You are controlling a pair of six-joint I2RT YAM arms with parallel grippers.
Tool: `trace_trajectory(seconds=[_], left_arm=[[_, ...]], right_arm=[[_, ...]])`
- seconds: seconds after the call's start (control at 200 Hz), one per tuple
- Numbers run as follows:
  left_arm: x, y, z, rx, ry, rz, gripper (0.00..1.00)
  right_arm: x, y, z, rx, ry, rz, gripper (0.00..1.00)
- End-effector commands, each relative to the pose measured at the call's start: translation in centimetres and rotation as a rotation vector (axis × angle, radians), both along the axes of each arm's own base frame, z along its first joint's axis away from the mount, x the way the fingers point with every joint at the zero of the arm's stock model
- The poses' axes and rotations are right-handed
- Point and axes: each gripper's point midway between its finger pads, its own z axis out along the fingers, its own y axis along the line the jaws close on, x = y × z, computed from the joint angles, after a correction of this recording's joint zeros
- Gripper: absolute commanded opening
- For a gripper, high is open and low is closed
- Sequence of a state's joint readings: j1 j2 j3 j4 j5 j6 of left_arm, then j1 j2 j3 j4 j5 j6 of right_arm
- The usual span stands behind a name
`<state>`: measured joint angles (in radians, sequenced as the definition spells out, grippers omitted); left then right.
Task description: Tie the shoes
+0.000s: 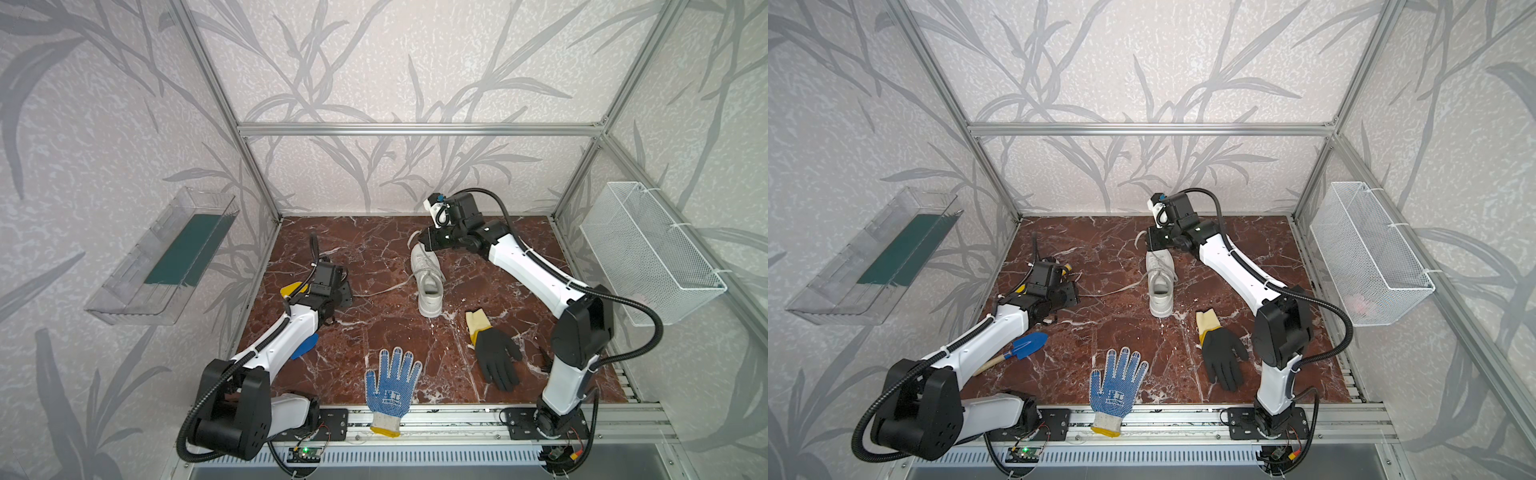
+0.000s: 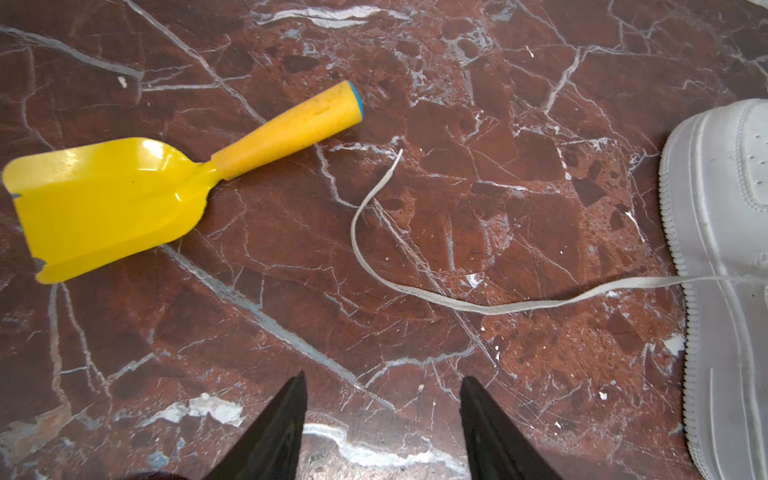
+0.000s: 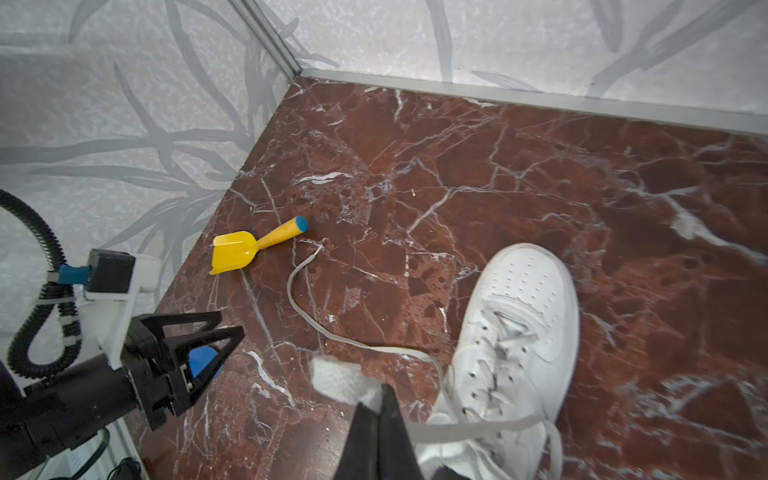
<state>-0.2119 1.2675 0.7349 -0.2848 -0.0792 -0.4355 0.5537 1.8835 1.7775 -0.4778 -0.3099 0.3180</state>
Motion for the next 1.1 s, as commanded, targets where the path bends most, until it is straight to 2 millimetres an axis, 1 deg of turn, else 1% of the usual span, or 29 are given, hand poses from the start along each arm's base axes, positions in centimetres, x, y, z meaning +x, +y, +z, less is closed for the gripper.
trace_trajectory(seconds=[0.0, 0.075, 0.14, 0.32, 0.45, 0.54, 0.67, 0.81, 0.865, 0.91, 1.095], left_arm=[[0.0, -0.2, 0.6, -0.007, -0.032, -0.025, 0.62], [-0.2, -0.2, 0.4, -0.008, -0.024, -0.025, 0.61], [-0.4, -0.2, 0.3, -0.009, -0.02, -0.026, 0.61], [-0.8, -0.2, 0.4, -0.004, -0.022, -0.04, 0.61], [-1.1, -0.4, 0.6, -0.013, -0.041, -0.064, 0.62], [-1.2, -0.8, 0.6, -0.026, -0.052, -0.083, 0.62], [-1.4, -0.8, 0.4, -0.027, -0.046, -0.083, 0.61], [-1.5, -0.7, 0.3, -0.025, -0.042, -0.078, 0.62], [-1.5, -0.6, 0.3, -0.024, -0.041, -0.077, 0.61], [-1.5, -0.6, 0.2, -0.023, -0.038, -0.07, 0.61], [-1.7, -0.4, 0.0, -0.024, -0.028, -0.058, 0.62]], right_arm=[[-0.2, 2.9, 1.0, 0.073, 0.039, 0.066, 0.0], [0.0, 4.5, 1.4, 0.085, 0.043, 0.088, 0.0], [0.1, 5.7, 1.3, 0.088, 0.051, 0.102, 0.0], [0.1, 8.1, 1.1, 0.098, 0.074, 0.126, 0.0], [0.8, 8.9, 0.9, 0.102, 0.074, 0.12, 0.0], [1.3, 9.4, 0.1, 0.096, 0.089, 0.117, 0.0], [1.8, 10.3, -0.8, 0.1, 0.11, 0.123, 0.0], [2.3, 11.6, -2.2, 0.129, 0.143, 0.138, 0.0], [2.5, 12.2, -2.5, 0.149, 0.158, 0.151, 0.0], [2.6, 12.7, -3.2, 0.152, 0.179, 0.156, 0.0], [2.9, 13.9, -4.1, 0.169, 0.199, 0.176, 0.0]])
